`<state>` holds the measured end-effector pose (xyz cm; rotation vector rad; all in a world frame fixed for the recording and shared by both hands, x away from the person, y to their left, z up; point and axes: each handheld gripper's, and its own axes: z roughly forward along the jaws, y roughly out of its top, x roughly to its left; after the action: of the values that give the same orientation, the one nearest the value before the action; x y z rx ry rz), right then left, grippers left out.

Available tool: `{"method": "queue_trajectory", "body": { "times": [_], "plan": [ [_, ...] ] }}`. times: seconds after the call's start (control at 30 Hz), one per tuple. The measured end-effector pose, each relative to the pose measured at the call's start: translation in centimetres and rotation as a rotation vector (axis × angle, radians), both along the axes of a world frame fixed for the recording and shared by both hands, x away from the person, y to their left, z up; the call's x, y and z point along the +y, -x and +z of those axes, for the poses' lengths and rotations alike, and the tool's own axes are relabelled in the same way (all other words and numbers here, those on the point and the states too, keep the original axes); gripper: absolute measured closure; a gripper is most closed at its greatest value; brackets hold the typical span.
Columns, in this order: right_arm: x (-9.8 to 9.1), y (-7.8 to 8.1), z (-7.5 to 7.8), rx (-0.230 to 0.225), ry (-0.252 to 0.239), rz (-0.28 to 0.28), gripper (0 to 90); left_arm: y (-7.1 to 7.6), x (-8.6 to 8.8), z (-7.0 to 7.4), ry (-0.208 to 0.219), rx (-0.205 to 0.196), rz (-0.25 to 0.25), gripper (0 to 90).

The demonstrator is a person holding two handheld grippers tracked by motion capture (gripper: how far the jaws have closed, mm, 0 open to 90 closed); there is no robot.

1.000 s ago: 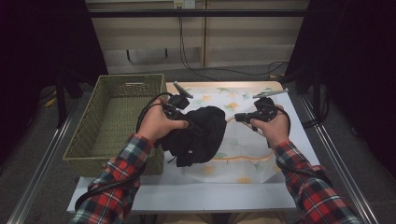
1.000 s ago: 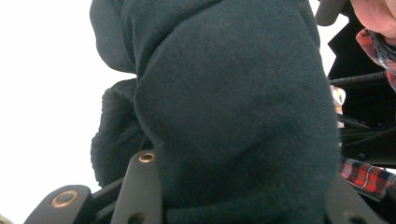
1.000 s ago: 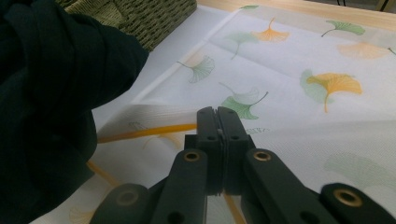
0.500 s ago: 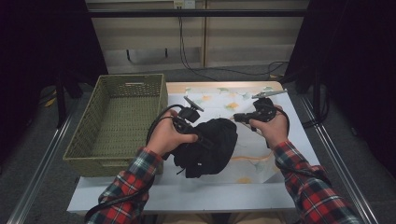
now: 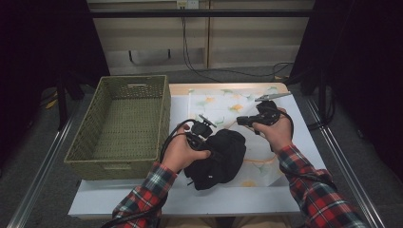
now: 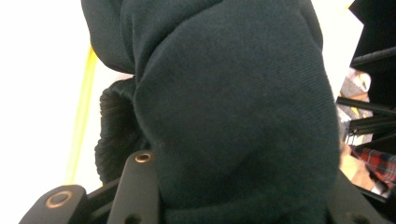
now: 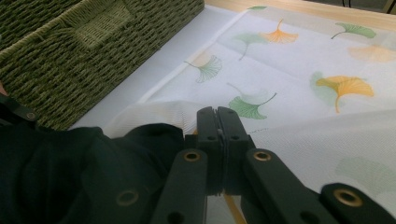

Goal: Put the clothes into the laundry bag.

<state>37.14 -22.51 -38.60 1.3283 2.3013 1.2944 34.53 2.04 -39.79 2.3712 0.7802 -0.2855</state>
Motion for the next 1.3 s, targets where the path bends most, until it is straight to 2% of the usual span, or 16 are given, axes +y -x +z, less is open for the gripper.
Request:
{"method": "queue_trajectory", "body": {
  "times": [0.07,0.1,0.13,0.2,0.37,0.57,0.7,0.83,0.87,0.97,1.03,1.1,1.13,1.17,1.2,1.3],
  "plan": [
    [0.0,0.1,-0.1,-0.004,-0.004,0.004,89.8,0.2,-0.4,-0.3,-0.019,-0.02,0.006,58.5],
    [0.1,0.1,-0.2,-0.004,-0.007,0.005,89.8,0.4,-0.7,-0.5,-0.019,-0.029,0.031,58.4],
    [0.1,0.1,-0.2,-0.001,-0.008,0.003,89.8,0.5,-0.8,-0.7,-0.04,-0.036,0.02,58.2],
    [0.1,0.2,-0.2,0.0,-0.01,0.004,89.8,0.5,-1.0,-1.2,-0.04,-0.037,0.027,57.5],
    [-0.1,0.4,-0.1,-0.004,-0.013,0.011,89.8,0.2,-1.3,-2.3,-0.053,-0.097,0.027,52.2],
    [-0.2,0.6,-0.5,0.004,-0.013,0.013,89.8,0.0,-1.3,-3.5,-0.067,-0.091,0.042,49.3],
    [-0.3,0.6,-0.6,0.008,-0.017,0.015,89.8,-0.3,-1.2,-3.8,-0.051,-0.077,0.072,52.1],
    [-0.2,0.6,-0.5,0.004,-0.021,0.016,89.8,-0.4,-1.2,-3.6,-0.037,-0.118,0.095,52.8],
    [-0.2,0.6,-0.4,0.004,-0.023,0.016,89.8,-0.5,-1.3,-3.5,-0.018,-0.117,0.121,53.0],
    [-0.1,0.6,-0.3,0.005,-0.032,0.024,89.8,-0.5,-1.5,-3.1,0.013,-0.145,0.151,53.4],
    [0.1,0.7,-0.2,0.003,-0.032,0.026,89.8,-0.5,-1.8,-3.1,0.023,-0.129,0.152,53.0],
    [0.2,0.7,-0.1,0.004,-0.034,0.028,89.9,-0.6,-2.0,-3.4,0.014,-0.134,0.122,52.8],
    [0.3,0.7,0.0,0.002,-0.031,0.028,89.9,-0.5,-2.3,-3.5,0.028,-0.132,0.151,52.7],
    [0.3,0.7,0.0,-0.001,-0.034,0.03,89.8,-0.6,-2.3,-3.6,0.027,-0.141,0.154,52.3],
    [0.3,0.7,0.1,-0.001,-0.038,0.033,89.8,-0.7,-2.4,-3.8,0.038,-0.154,0.166,50.3],
    [0.2,0.9,0.1,-0.003,-0.041,0.038,89.8,-0.9,-2.3,-4.1,0.048,-0.188,0.197,32.4]
  ]
}}
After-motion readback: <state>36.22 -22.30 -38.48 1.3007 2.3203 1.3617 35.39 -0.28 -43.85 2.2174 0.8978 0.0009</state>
